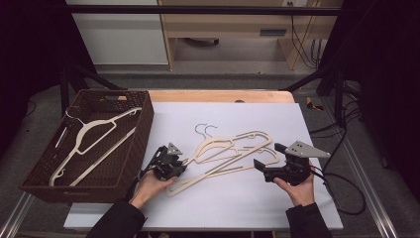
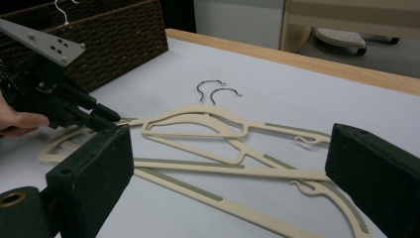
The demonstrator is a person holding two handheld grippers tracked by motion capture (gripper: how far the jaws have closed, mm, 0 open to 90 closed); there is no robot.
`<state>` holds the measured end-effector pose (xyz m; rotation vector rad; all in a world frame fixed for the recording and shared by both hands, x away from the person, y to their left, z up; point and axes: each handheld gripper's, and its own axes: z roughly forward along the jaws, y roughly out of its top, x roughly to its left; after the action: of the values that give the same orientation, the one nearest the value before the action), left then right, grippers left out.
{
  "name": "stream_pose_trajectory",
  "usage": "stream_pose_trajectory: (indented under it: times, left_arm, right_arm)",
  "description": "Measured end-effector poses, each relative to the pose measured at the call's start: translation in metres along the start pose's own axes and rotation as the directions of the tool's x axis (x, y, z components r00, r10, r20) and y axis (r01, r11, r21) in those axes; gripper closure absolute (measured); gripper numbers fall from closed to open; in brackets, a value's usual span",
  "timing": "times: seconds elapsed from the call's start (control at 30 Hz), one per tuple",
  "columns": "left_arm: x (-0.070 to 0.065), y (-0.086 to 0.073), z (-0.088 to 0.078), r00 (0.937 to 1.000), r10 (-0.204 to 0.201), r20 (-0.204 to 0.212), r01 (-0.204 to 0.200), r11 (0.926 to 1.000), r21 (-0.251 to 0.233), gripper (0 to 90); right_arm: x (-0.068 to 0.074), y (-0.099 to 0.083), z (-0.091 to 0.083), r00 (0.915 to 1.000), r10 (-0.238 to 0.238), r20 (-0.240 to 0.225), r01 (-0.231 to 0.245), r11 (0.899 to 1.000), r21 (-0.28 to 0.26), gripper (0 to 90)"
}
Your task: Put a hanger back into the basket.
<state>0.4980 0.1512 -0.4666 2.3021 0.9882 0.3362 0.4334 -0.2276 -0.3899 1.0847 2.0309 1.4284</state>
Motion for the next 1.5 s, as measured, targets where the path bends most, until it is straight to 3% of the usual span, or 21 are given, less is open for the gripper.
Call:
stream_pose_trajectory:
  times: [0.1, 0.43, 0.73, 1.03, 1.3, 1.5]
  left_arm:
    - [0.001, 0.000, 0.001, 0.9999, -0.014, 0.000, 0.014, 0.9999, -0.002, 77.6]
    - [0.001, 0.000, -0.001, 1.0000, -0.001, 0.007, 0.001, 1.0000, -0.009, 79.0]
    - [-0.006, 0.003, -0.021, 0.9994, 0.028, -0.021, -0.030, 0.9957, -0.088, 79.1]
    - [-0.015, 0.004, -0.038, 0.9975, 0.042, -0.056, -0.051, 0.9837, -0.173, 79.2]
    - [-0.022, 0.005, -0.050, 0.9950, 0.059, -0.081, -0.076, 0.9734, -0.216, 79.2]
    - [-0.027, 0.005, -0.057, 0.9921, 0.077, -0.099, -0.099, 0.9648, -0.244, 79.2]
  right_arm:
    - [0.001, 0.000, 0.001, 1.0000, -0.003, -0.005, 0.003, 1.000, 0.006, 4.9]
    - [0.003, -0.001, 0.009, 0.9998, -0.008, -0.017, 0.008, 1.000, 0.022, 5.3]
    - [0.014, 0.002, 0.029, 0.9985, -0.027, -0.048, 0.029, 0.998, 0.050, 6.0]
    - [0.025, 0.013, 0.052, 0.9962, -0.033, -0.081, 0.038, 0.997, 0.063, 8.4]
    - [0.033, 0.024, 0.078, 0.9944, -0.005, -0.105, 0.010, 0.999, 0.048, 14.0]
    - [0.041, 0.035, 0.103, 0.9931, -0.009, -0.117, 0.015, 0.999, 0.050, 16.2]
